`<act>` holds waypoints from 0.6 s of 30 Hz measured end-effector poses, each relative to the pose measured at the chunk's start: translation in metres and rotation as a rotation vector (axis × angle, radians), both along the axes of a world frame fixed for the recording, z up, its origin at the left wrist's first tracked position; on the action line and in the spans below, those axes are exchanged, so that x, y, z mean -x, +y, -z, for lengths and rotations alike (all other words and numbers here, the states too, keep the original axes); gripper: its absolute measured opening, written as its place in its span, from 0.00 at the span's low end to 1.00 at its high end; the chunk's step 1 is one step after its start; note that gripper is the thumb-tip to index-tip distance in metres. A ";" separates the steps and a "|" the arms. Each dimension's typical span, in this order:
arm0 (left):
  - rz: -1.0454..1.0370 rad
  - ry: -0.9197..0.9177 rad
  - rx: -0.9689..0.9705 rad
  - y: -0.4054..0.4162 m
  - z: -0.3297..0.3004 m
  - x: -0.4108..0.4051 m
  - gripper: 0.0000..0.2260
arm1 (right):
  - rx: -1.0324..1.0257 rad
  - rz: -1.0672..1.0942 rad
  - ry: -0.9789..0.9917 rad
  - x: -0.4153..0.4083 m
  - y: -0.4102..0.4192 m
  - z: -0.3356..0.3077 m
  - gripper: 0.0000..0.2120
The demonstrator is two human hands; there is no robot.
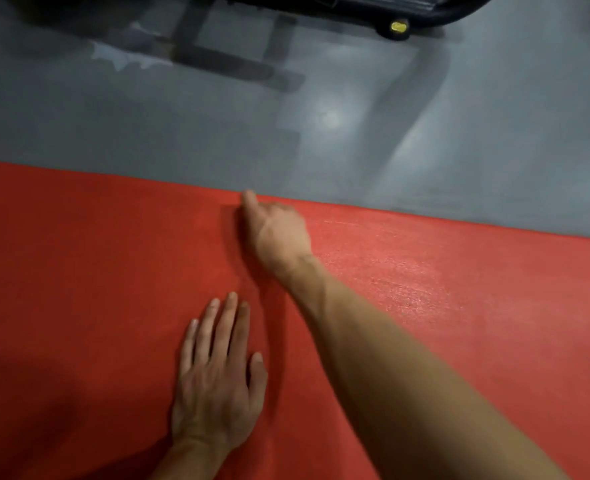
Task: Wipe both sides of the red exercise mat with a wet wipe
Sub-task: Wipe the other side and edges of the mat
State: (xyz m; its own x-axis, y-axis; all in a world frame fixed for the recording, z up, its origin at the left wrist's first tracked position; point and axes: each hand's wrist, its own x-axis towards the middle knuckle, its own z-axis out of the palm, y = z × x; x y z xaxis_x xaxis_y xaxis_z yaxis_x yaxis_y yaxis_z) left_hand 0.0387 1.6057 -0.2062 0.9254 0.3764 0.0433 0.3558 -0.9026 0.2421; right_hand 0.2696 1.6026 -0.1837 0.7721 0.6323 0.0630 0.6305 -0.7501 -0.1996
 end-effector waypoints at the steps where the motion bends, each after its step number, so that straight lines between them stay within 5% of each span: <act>1: 0.000 -0.005 0.001 0.000 0.000 0.000 0.31 | -0.037 -0.032 -0.025 0.002 0.009 -0.001 0.09; 4: -0.001 -0.005 0.000 0.001 0.000 0.000 0.31 | 0.080 -0.018 -0.018 -0.022 -0.033 -0.004 0.11; 8: -0.013 0.031 0.005 0.000 -0.004 -0.002 0.31 | 0.164 0.473 0.074 -0.078 -0.161 -0.023 0.07; 10: -0.017 0.051 -0.002 -0.001 -0.006 -0.003 0.31 | 0.093 0.536 0.064 -0.075 -0.174 -0.026 0.05; 14: -0.017 0.059 -0.011 0.000 -0.006 -0.001 0.31 | -0.047 0.289 0.087 -0.030 -0.111 -0.006 0.06; 18: -0.015 0.032 -0.028 0.003 -0.003 -0.001 0.32 | -0.052 -0.314 -0.041 0.037 -0.076 -0.007 0.06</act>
